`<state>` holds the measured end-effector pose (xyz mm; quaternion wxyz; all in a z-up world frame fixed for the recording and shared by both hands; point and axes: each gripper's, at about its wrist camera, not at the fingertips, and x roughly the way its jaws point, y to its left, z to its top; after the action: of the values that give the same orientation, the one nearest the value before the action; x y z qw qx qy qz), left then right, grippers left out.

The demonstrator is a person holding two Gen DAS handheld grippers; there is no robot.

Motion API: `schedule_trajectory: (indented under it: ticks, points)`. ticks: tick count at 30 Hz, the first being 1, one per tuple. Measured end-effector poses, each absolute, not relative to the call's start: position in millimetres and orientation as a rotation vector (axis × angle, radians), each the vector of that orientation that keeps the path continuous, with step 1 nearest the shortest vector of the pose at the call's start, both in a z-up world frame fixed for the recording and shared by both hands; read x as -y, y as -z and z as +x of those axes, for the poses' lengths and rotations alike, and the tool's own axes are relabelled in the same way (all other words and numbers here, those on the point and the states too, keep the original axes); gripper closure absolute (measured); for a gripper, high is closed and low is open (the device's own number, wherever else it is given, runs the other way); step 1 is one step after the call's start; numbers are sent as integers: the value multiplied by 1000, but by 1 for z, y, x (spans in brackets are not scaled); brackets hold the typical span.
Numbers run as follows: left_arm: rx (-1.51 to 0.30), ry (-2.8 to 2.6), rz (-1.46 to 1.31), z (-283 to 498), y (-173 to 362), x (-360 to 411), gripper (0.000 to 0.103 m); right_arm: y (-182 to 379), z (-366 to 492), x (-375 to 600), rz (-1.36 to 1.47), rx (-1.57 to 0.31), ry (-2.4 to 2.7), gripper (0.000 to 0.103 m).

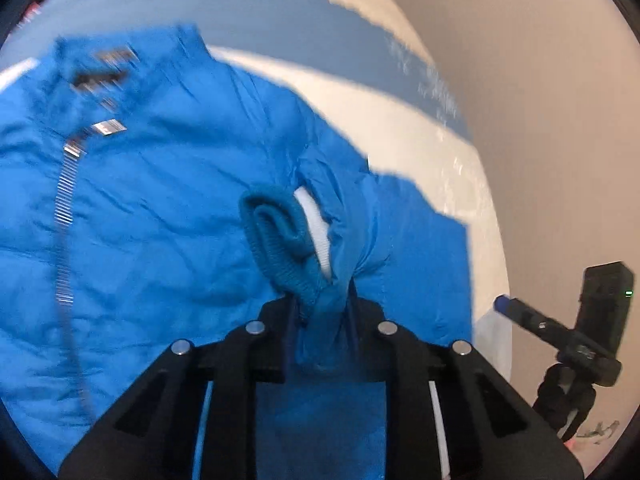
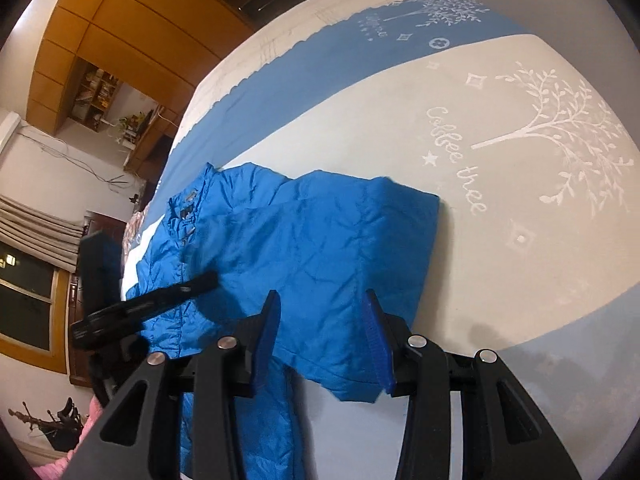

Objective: Fold large clothes

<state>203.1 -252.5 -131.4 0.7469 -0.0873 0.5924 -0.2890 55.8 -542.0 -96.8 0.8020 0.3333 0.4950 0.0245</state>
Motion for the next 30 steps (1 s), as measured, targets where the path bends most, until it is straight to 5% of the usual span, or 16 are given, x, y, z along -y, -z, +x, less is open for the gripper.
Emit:
schedule_trajectory:
  ticks: [8,18,23,30]
  points:
    - [-1139,407,-137,210,83,157,85,91,89,506,655,-1070,-142,60]
    - [-1247,107,-93,241,132,47,81,124,144,424,526,-1210,-228,60]
    - [-1283,91,-83,243,171,32,71,157,155,406,451,-1291,-160,66]
    - [-1281,41,28,245,158,51,66,151,158,401,422,-1318,-106,66]
